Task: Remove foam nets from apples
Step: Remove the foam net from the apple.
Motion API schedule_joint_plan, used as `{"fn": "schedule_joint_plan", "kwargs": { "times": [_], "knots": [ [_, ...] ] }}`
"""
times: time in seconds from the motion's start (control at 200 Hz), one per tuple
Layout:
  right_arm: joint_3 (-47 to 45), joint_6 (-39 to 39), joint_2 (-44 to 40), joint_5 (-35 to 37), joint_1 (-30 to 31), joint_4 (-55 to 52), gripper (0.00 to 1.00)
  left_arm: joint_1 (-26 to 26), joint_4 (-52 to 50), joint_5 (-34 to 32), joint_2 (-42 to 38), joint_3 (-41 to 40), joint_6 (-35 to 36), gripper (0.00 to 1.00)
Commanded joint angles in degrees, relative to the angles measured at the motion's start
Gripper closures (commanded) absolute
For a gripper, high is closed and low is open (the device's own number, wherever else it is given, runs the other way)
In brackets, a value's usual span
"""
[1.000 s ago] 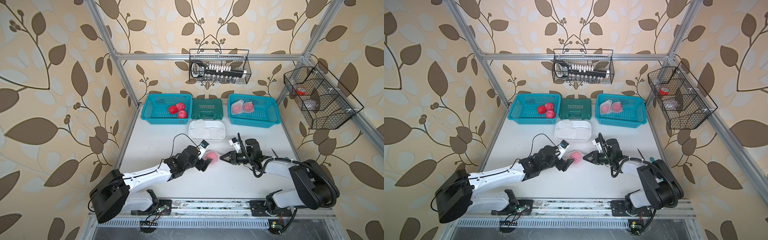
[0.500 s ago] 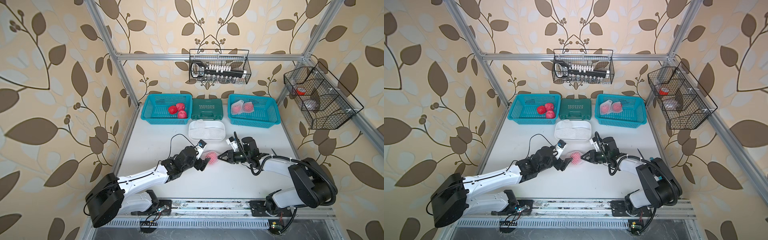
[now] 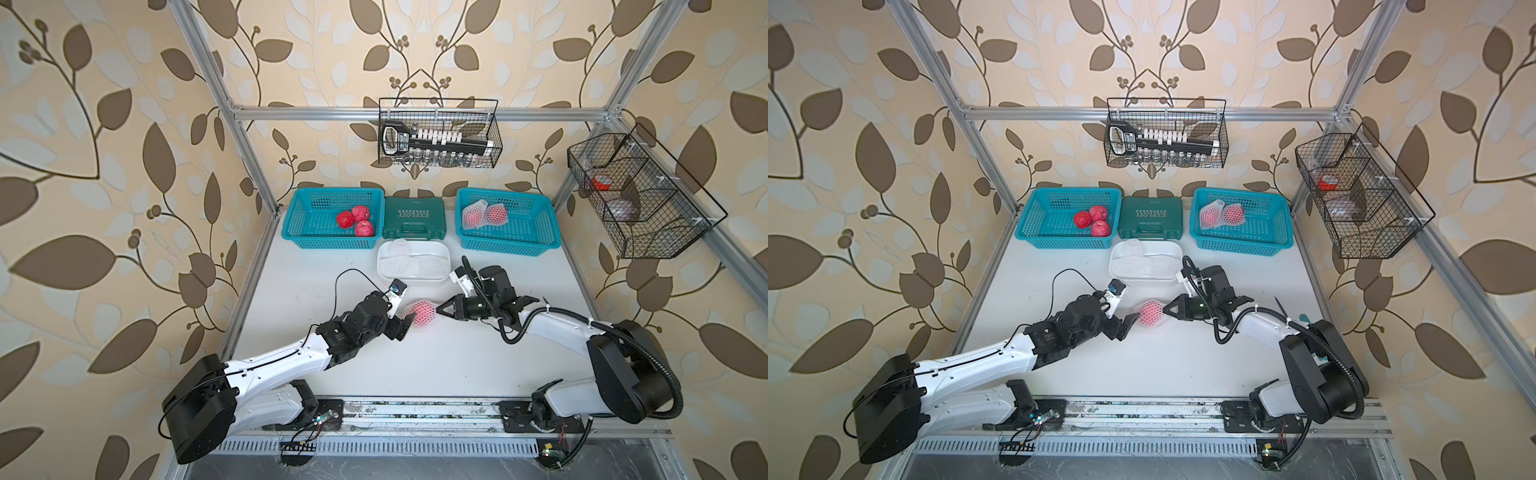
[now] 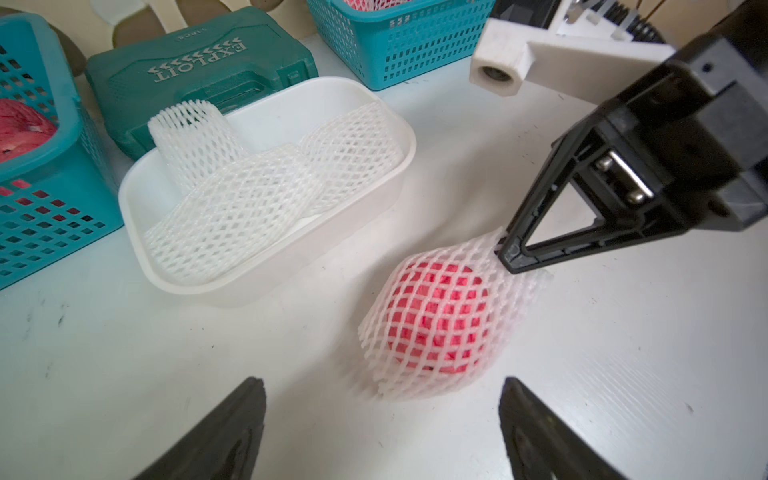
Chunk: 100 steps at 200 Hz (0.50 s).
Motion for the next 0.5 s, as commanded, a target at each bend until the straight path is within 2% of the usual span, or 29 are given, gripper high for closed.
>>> {"fn": "schedule_joint_plan", "kwargs": {
  "times": [0.0,0.155,0.35,0.495],
  "knots": [
    [4.1,-5.9,-2.6,5.3,1.5,-10.0,0.91,0.5,-0.4,-3.2,-2.6,-1.1,-0.6,0.10],
    [8.9,-8.6,-3.3,11.6,4.5,-18.5,0.93,0.5,-0.2,-5.1,-3.1,-2.0,-1.3,0.09],
    [17.7,-10.6,-1.0,25.6,13.0,-30.8,0.93,0.6,0.2,-5.4,-2.2,-1.9,-1.2,0.09],
    [20.5,-10.7,-0.9,28.9,15.5,-31.5,0.93,0.6,0.6,-5.6,-1.8,-1.5,-0.7,0.08]
  ]
}}
